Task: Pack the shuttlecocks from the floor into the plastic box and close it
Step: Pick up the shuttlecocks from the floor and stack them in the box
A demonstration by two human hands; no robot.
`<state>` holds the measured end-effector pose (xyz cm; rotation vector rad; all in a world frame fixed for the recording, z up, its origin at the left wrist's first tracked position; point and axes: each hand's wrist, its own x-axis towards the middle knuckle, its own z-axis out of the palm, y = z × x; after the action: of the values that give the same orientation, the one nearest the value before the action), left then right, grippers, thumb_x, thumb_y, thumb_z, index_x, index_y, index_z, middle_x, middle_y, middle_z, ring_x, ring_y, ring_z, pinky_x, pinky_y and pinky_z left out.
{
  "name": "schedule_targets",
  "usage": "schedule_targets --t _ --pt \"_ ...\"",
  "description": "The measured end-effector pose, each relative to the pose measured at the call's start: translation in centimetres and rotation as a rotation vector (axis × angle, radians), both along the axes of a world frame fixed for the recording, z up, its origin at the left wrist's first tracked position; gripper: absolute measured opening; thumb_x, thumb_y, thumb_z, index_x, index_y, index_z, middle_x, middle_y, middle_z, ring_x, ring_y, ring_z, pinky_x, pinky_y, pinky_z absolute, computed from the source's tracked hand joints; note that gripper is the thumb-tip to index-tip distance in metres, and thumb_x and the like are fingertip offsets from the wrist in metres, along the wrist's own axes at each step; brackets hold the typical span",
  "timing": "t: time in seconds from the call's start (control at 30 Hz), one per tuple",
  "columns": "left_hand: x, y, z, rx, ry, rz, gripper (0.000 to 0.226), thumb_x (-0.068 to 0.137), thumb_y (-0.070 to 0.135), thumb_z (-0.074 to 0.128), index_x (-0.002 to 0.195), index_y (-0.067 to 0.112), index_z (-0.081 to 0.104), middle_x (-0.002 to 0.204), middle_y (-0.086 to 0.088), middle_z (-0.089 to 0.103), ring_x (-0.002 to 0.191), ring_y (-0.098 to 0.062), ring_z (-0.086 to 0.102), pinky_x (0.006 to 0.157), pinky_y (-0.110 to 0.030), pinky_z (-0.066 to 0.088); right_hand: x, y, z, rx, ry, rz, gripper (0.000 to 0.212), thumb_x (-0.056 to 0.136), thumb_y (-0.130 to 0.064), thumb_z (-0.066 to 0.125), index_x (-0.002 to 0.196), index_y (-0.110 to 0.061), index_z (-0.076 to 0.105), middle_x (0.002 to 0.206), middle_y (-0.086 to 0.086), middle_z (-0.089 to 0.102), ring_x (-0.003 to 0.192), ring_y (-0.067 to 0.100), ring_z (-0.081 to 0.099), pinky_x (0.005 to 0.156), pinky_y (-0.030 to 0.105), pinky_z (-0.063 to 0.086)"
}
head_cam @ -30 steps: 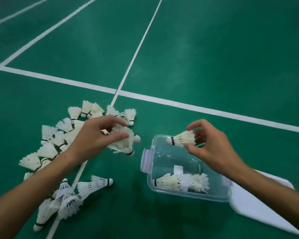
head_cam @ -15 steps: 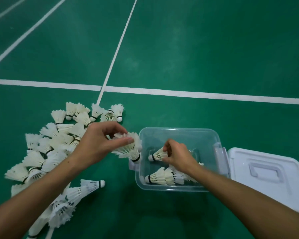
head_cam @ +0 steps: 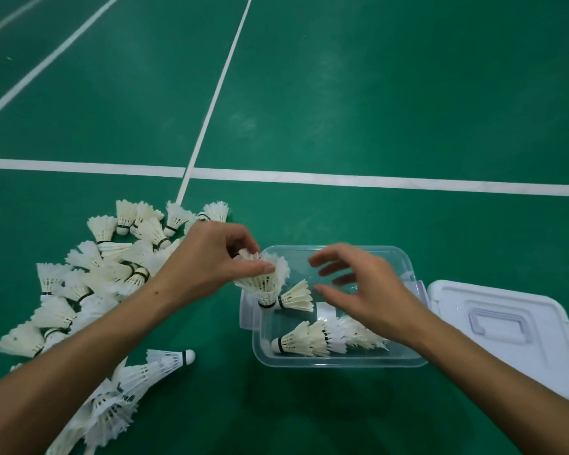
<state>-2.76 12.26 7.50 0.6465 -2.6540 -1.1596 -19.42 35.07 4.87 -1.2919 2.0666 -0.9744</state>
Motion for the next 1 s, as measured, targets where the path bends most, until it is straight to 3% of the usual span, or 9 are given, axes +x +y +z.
schedule_targets --t 0.07,0.17,0.33,0.4,0.5,0.6,0.77,0.87,1.0 --pt "-1.5 0.3 0.4 -0.029 -0.051 -0.019 0.033 0.07 0.053 0.09 0.077 0.025 0.075 0.054 0.008 0.056 0.046 -0.005 0.041 0.046 -0.017 0.031 0.7 0.2 2.9 -0.189 0.119 0.094 0.041 0.089 -0.023 0.084 0.125 -0.025 0.066 0.123 -0.013 0.066 0.117 0.011 0.064 0.095 0.026 0.054" --pt "-3.3 1.0 0.8 -0.071 -0.084 -0.055 0.031 0.073 0.05 0.091 0.077 0.024 0.075 0.057 0.007 0.063 0.046 -0.003 0.047 0.045 -0.017 0.033 1.2 -0.5 3.2 -0.274 0.301 0.18 0.048 0.083 -0.021 0.09 0.125 -0.018 0.068 0.121 -0.008 0.069 0.117 0.017 0.062 0.096 0.036 0.053" --pt "-4.9 1.0 0.3 -0.086 -0.123 -0.079 0.025 0.079 0.046 0.086 0.077 0.023 0.077 0.058 0.003 0.067 0.046 -0.004 0.046 0.048 -0.025 0.037 0.9 -1.0 1.0 -0.25 0.286 0.147 0.048 0.085 -0.018 0.087 0.126 -0.025 0.064 0.1 -0.018 0.072 0.098 0.008 0.063 0.08 0.04 0.058" --pt "-5.2 0.9 0.2 -0.039 -0.123 -0.08 0.024 0.085 0.046 0.081 0.08 0.022 0.079 0.063 0.004 0.072 0.05 -0.007 0.057 0.053 -0.029 0.047 0.5 -0.7 0.7 -0.224 0.316 0.139 0.049 0.087 -0.022 0.085 0.129 -0.029 0.06 0.1 -0.02 0.071 0.09 0.002 0.062 0.077 0.041 0.06" --pt "-4.9 0.3 0.2 0.037 -0.064 -0.009 0.018 0.092 0.037 0.078 0.091 0.02 0.082 0.078 0.007 0.079 0.073 -0.01 0.075 0.073 -0.038 0.064 0.0 0.4 0.7 -0.182 0.35 0.091 0.05 0.092 -0.028 0.081 0.135 -0.033 0.056 0.1 -0.02 0.068 0.087 -0.001 0.066 0.078 0.036 0.062" --pt "-3.7 -0.6 0.2 0.03 0.021 0.066 0.01 0.09 0.028 0.081 0.096 0.02 0.082 0.08 0.006 0.079 0.074 -0.017 0.075 0.072 -0.04 0.063 -1.1 2.3 -0.2 -0.133 0.335 -0.027 0.051 0.094 -0.021 0.078 0.139 -0.034 0.057 0.099 -0.022 0.061 0.089 0.002 0.066 0.082 0.028 0.061" --pt "-1.2 -0.8 -0.5 0.008 0.077 0.059 0.021 0.089 0.021 0.082 0.109 0.022 0.077 0.093 0.008 0.078 0.079 -0.013 0.072 0.072 -0.027 0.06 -1.3 2.5 -3.8 0.132 0.323 -0.116 0.048 0.096 -0.015 0.074 0.139 -0.029 0.058 0.102 -0.008 0.069 0.088 0.008 0.062 0.084 0.025 0.054" --pt "-0.3 -0.1 -1.3 -0.036 0.083 0.04 0.028 0.091 0.019 0.08 0.117 0.025 0.071 0.096 0.006 0.075 0.08 -0.005 0.069 0.064 -0.011 0.048 -1.0 1.4 -5.9 0.232 0.269 -0.117 0.051 0.097 -0.015 0.072 0.143 -0.023 0.051 0.11 -0.001 0.07 0.092 0.011 0.058 0.087 0.026 0.051" --pt "0.0 0.9 -1.7 -0.07 0.068 0.009 0.04 0.091 0.019 0.079 0.127 0.023 0.061 0.096 0.007 0.074 0.072 0.004 0.06 0.062 -0.009 0.042 -0.9 -0.1 -7.6 0.272 0.184 -0.116 0.053 0.096 -0.015 0.074 0.142 -0.023 0.048 0.097 -0.004 0.066 0.091 0.015 0.063 0.086 0.034 0.057"
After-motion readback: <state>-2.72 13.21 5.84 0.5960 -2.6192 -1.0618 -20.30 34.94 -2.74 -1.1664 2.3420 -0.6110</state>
